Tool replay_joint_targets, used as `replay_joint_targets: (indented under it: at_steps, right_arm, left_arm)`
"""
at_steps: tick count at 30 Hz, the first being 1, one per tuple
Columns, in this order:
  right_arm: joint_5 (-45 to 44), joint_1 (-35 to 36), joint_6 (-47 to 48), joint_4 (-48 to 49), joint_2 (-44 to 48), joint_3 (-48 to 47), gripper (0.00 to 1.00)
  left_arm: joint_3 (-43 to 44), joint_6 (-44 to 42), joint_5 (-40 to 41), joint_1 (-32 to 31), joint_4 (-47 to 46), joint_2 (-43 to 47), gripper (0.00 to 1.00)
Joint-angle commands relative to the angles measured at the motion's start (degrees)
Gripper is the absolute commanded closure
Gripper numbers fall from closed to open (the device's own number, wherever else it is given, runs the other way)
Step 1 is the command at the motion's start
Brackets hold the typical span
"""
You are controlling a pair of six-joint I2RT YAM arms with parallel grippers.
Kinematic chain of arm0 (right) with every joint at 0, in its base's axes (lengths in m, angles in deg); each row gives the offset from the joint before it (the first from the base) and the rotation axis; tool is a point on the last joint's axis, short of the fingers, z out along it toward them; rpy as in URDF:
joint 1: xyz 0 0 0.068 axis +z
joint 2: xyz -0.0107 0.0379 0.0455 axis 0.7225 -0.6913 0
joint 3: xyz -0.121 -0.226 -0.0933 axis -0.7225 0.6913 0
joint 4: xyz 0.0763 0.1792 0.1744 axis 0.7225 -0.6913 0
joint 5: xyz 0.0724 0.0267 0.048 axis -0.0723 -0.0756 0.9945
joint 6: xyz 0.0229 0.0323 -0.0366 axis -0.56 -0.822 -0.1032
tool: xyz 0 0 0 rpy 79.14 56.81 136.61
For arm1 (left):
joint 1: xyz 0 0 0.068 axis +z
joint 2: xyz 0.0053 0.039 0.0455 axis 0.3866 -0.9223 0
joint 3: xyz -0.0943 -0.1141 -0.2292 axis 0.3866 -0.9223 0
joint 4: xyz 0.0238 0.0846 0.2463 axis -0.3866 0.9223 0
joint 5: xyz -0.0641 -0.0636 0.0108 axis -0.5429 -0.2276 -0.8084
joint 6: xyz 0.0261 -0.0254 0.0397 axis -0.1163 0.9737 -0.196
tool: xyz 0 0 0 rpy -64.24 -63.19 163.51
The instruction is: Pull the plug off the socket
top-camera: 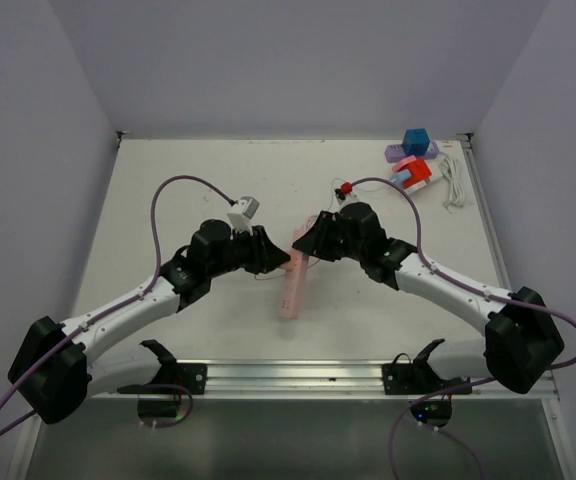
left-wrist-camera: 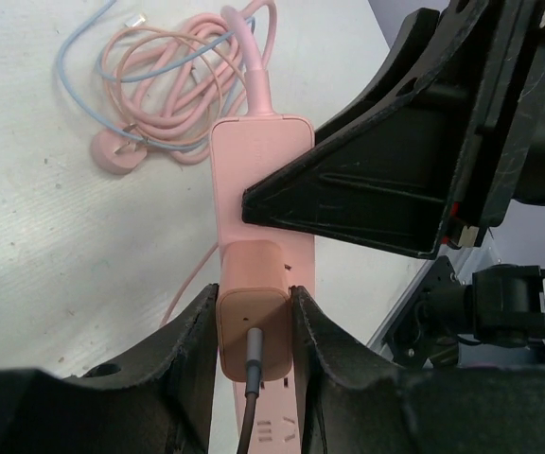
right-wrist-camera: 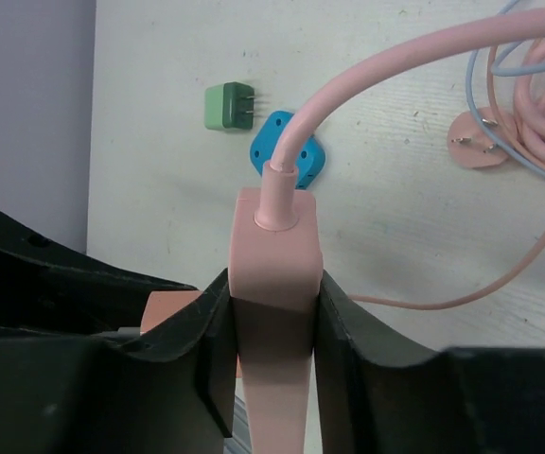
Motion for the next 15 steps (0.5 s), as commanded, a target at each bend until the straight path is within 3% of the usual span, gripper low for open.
replay_joint_targets:
  at_steps: [1,3,4,15]
  right_arm:
    - [-0.3,0.26,-0.1,2.8,0.31,-0.99,0.73]
    - [-1.53,0.26,1.57,1.22,0.75,-0.81,0.95]
    - [-3.28,0.26,2.45,-1.66,1.36,-0.47,1.0]
    - [-18.05,0.18,13.52,-20.92,3.48,1.03,1.0]
  left_arm:
    - [0.25,-3.55,3.54,-0.48,-4.76,3.47,1.0]
    - [0.43,-4.44,5.83,-0.48,-3.35,4.87,1.0]
    - [0.34,-5.05,6.19,-0.48,-3.08,5.48,1.0]
    - [1.39,-11.02,10.85,-0.48,2.54,10.85,1.0]
